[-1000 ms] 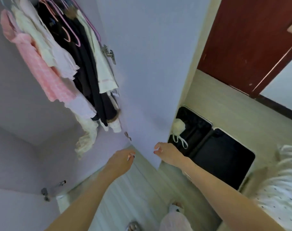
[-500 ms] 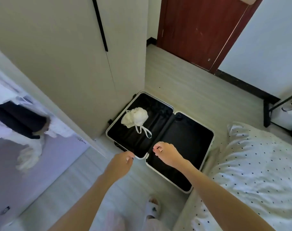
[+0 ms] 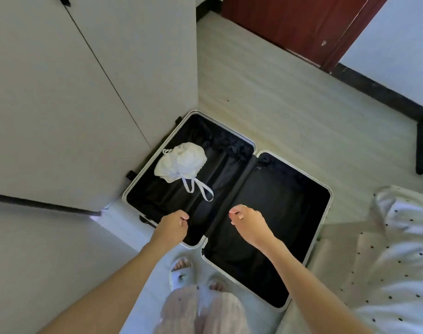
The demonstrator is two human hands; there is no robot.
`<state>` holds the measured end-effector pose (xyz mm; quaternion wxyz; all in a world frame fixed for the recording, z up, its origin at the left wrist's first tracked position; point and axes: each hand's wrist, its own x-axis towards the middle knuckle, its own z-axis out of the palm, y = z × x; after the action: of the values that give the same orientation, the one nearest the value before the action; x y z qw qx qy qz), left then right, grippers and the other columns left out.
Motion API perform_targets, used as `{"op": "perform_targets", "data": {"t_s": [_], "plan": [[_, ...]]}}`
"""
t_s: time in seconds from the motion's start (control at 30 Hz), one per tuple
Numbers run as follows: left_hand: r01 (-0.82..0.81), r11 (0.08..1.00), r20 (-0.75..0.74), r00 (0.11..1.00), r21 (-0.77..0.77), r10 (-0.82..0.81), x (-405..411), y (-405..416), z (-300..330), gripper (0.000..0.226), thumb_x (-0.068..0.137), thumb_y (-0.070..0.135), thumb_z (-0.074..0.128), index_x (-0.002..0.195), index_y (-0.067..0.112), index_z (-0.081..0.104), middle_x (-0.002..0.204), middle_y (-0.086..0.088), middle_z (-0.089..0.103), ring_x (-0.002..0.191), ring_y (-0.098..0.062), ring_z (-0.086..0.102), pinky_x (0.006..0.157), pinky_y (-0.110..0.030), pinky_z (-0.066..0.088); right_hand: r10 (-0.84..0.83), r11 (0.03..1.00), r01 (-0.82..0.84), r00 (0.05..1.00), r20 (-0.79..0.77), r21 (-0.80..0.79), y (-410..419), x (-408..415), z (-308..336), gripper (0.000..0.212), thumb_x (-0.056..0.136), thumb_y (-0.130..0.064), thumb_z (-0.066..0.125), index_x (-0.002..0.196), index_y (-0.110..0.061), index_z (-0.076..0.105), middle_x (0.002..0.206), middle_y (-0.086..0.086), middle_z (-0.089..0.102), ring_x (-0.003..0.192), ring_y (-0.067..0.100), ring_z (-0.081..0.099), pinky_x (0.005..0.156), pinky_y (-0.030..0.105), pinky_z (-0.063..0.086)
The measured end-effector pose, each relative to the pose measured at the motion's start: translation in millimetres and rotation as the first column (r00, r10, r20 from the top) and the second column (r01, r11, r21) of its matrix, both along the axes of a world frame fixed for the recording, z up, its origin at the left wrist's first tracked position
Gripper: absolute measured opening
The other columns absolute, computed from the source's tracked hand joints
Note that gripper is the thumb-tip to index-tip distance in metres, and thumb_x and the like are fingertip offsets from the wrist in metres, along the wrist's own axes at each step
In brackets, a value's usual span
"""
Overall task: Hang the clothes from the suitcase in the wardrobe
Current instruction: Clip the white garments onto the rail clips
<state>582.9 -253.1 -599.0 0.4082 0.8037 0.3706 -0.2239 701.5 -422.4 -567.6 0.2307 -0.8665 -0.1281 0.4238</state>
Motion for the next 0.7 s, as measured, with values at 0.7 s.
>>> {"op": "perform_targets", "data": {"t_s": [0.7], "plan": [[0.055,0.756,0.106,0.981,0.653,-0.163,212.0,159.8,-450.9,0.076,0.087,0.035,0.058,0.146,0.009,0.017,0.14,-0.017,0.039,0.136,-0.03,0.024,0.114,-0.049,0.004,0.307,0.944,-0.328,0.852,0.424,-0.025,111.2,161.7,-449.0,0.033,0.098,-0.03,0.042,0.127,-0.018,0.051,0.114,0.002,0.065,0.105,0.024,0.061,0.09,0.037,0.047]]}}
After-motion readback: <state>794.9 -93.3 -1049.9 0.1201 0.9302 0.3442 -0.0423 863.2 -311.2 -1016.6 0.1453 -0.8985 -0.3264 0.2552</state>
